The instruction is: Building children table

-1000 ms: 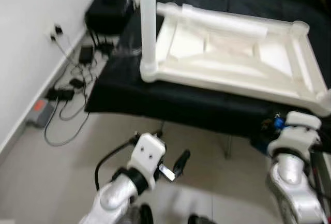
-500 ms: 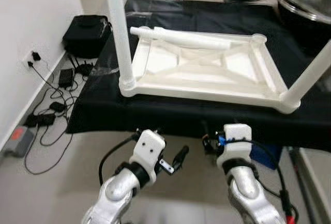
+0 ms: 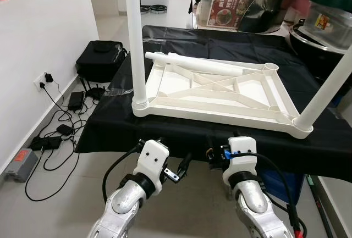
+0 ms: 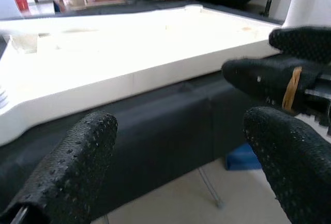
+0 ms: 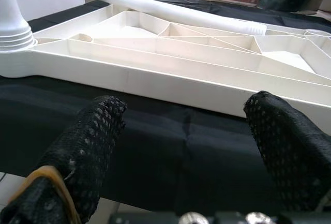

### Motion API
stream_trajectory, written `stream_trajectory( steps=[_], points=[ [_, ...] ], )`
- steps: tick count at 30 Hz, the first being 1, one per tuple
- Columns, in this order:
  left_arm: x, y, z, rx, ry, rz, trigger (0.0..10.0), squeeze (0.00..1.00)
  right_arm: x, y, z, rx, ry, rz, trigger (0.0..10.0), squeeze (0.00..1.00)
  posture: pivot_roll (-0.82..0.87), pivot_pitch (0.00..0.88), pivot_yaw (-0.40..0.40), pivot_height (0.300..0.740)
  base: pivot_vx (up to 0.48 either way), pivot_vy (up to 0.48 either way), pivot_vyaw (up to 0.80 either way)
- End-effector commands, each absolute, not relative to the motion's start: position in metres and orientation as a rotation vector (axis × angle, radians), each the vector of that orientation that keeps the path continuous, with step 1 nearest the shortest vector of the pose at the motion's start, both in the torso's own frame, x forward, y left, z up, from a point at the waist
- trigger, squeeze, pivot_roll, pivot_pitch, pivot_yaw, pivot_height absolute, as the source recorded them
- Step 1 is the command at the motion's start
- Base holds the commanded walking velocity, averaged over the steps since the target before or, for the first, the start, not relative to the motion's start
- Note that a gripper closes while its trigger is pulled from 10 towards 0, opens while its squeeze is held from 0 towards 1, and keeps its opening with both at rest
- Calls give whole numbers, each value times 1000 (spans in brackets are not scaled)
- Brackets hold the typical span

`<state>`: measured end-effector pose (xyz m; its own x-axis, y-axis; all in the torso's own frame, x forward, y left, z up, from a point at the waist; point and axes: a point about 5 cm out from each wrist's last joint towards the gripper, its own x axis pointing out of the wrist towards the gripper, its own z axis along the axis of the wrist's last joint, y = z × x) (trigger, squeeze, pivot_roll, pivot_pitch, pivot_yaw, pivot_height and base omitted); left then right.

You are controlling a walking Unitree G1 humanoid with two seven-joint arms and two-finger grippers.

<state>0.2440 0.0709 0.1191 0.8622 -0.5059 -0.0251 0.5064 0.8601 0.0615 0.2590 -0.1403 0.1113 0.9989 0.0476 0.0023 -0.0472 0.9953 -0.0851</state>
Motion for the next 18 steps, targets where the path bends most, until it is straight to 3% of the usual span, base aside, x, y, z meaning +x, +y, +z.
stream_trajectory(
  steps=[1,18],
  points=[
    [245,71,115,81,12,-521,10000,0,261,-143,111,-83,-12,36,10000,0,96,0,-41,740,300,0,0],
    [246,68,112,96,2,-549,10000,0,264,-145,108,-76,-9,32,10000,0,95,0,-37,740,383,0,0]
  ],
)
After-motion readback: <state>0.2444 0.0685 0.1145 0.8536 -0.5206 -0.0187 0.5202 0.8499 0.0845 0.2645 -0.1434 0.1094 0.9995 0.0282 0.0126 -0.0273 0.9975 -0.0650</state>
